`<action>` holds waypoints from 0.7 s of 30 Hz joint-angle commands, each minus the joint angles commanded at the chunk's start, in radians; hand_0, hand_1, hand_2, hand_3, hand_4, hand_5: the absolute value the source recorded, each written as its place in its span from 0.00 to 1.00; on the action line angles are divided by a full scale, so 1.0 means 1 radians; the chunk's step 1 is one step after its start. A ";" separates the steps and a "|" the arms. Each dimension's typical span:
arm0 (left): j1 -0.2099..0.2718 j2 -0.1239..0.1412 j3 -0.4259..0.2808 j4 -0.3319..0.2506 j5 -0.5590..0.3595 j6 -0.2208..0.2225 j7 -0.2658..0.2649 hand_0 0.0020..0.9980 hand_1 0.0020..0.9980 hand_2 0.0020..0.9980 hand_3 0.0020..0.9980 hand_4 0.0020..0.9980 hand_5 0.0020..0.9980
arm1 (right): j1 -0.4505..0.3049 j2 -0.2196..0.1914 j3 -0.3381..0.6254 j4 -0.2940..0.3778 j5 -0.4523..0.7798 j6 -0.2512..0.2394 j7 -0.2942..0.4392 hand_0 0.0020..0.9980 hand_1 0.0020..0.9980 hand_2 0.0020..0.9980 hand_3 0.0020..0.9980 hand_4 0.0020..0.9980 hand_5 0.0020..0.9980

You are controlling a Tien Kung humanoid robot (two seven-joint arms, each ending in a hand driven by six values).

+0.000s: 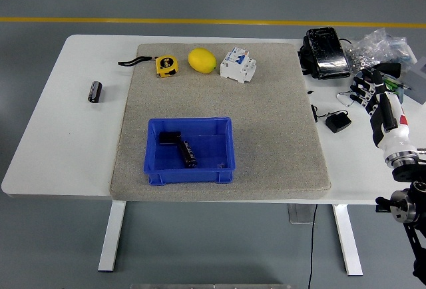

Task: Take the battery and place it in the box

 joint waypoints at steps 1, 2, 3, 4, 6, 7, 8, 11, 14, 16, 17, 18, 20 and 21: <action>-0.001 0.000 -0.001 0.000 0.002 0.000 0.000 0.68 0.63 0.74 0.67 0.68 0.52 | 0.002 0.001 0.000 0.000 0.004 0.001 0.001 0.82 0.82 0.85 0.89 1.00 1.00; -0.001 0.000 -0.002 0.000 0.003 -0.001 0.001 0.68 0.63 0.74 0.67 0.68 0.52 | 0.004 0.001 -0.001 0.000 0.005 0.001 0.001 0.82 0.82 0.85 0.89 1.00 1.00; -0.002 0.000 -0.003 0.000 0.004 -0.001 0.001 0.68 0.63 0.74 0.67 0.68 0.52 | 0.006 0.000 -0.001 0.000 0.004 0.001 0.000 0.82 0.82 0.85 0.89 1.00 1.00; -0.002 -0.001 -0.004 -0.001 0.006 -0.001 0.002 0.68 0.63 0.74 0.67 0.68 0.52 | 0.007 0.000 -0.002 0.000 0.004 0.002 0.001 0.82 0.82 0.85 0.89 1.00 1.00; -0.003 -0.002 -0.007 -0.001 0.010 -0.001 0.004 0.68 0.64 0.74 0.67 0.68 0.52 | 0.008 0.000 -0.002 0.001 0.003 0.002 0.002 0.82 0.82 0.85 0.89 1.00 1.00; -0.003 -0.002 -0.009 -0.001 0.011 -0.001 0.005 0.68 0.64 0.74 0.67 0.68 0.52 | 0.008 0.000 -0.002 0.001 0.002 0.002 0.002 0.82 0.82 0.85 0.89 1.00 1.00; -0.003 -0.003 -0.009 -0.001 0.011 -0.002 0.006 0.68 0.64 0.74 0.67 0.68 0.52 | 0.008 0.000 -0.002 0.001 0.002 0.002 0.002 0.82 0.82 0.85 0.89 1.00 1.00; -0.005 -0.005 -0.012 -0.002 0.013 -0.003 0.009 0.68 0.64 0.74 0.67 0.68 0.52 | 0.007 0.004 -0.005 0.000 -0.004 -0.007 0.001 0.82 0.82 0.85 0.88 1.00 1.00; -0.007 -0.006 0.000 -0.003 0.008 -0.004 0.009 0.68 0.64 0.74 0.67 0.68 0.52 | 0.002 0.010 -0.010 -0.007 -0.008 -0.005 -0.001 0.82 0.82 0.85 0.88 1.00 1.00; -0.007 -0.007 0.003 -0.003 0.004 -0.004 0.007 0.68 0.64 0.74 0.67 0.68 0.52 | -0.003 0.010 -0.011 -0.004 -0.019 -0.001 -0.007 0.82 0.82 0.85 0.88 1.00 1.00; -0.006 -0.007 0.003 -0.004 0.003 -0.004 0.007 0.68 0.65 0.74 0.67 0.68 0.52 | -0.005 0.010 -0.010 -0.003 -0.022 -0.001 -0.008 0.82 0.82 0.85 0.88 1.00 1.00; -0.005 -0.007 0.002 -0.004 0.004 -0.004 0.008 0.68 0.65 0.74 0.67 0.68 0.52 | -0.007 0.010 -0.010 0.001 -0.023 -0.004 -0.012 0.82 0.82 0.85 0.88 1.00 1.00; -0.004 -0.007 -0.001 -0.005 0.012 -0.005 0.010 0.68 0.65 0.74 0.67 0.68 0.52 | -0.010 0.011 -0.008 0.011 -0.032 -0.026 -0.028 0.82 0.82 0.85 0.88 1.00 1.00; -0.003 -0.006 0.000 -0.006 0.015 -0.006 0.010 0.68 0.65 0.74 0.67 0.68 0.52 | -0.011 0.011 -0.007 0.016 -0.031 -0.030 -0.031 0.82 0.82 0.85 0.88 1.00 1.00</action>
